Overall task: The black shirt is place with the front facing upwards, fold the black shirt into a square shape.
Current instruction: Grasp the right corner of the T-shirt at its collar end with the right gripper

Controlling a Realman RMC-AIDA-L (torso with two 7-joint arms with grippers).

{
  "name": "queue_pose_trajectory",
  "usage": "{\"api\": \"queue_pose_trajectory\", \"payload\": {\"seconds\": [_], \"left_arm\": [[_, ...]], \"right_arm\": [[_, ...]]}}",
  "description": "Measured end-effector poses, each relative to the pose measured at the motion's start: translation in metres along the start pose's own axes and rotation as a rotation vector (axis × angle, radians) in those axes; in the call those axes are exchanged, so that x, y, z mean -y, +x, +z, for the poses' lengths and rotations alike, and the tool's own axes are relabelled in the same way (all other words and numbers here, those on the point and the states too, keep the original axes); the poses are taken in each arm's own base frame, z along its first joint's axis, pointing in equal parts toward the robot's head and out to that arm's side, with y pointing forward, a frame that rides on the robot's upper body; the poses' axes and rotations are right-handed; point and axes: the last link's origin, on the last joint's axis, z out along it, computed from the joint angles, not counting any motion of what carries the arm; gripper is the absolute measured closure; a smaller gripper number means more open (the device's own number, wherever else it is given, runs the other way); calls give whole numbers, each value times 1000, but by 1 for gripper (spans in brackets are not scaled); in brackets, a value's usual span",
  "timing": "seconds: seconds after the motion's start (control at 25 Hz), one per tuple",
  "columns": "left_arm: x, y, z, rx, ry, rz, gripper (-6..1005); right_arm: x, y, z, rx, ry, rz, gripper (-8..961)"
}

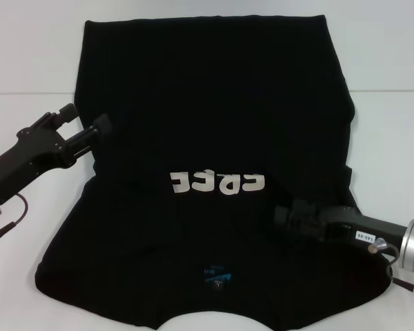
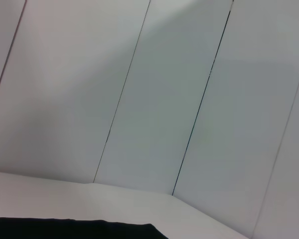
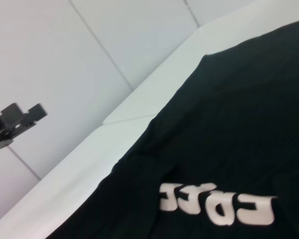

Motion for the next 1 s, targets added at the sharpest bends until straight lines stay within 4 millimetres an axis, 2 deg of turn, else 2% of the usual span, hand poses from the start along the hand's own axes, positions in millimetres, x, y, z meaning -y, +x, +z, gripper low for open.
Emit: {"api": "queue_pose_trajectory", "payload": {"seconds": [0.2, 0.44, 0.56, 0.72, 1.0], "left_arm": [[-2, -1, -1, -4, -11, -2, 122], [-3, 0, -3, -10, -14, -3, 122], [-3, 0, -3, -11, -14, -3, 122], [-3, 0, -2, -12, -17, -4, 122], [-3, 1, -2, -12, -17, -2, 121]], "right_arm": [[-4, 2, -4, 12, -32, 1, 264], [21, -8, -45, 127, 76, 9, 265], [29, -10, -56, 151, 114, 13, 266], [35, -6, -56, 131, 165, 14, 267], [36, 0, -39, 80, 199, -6, 268]]}}
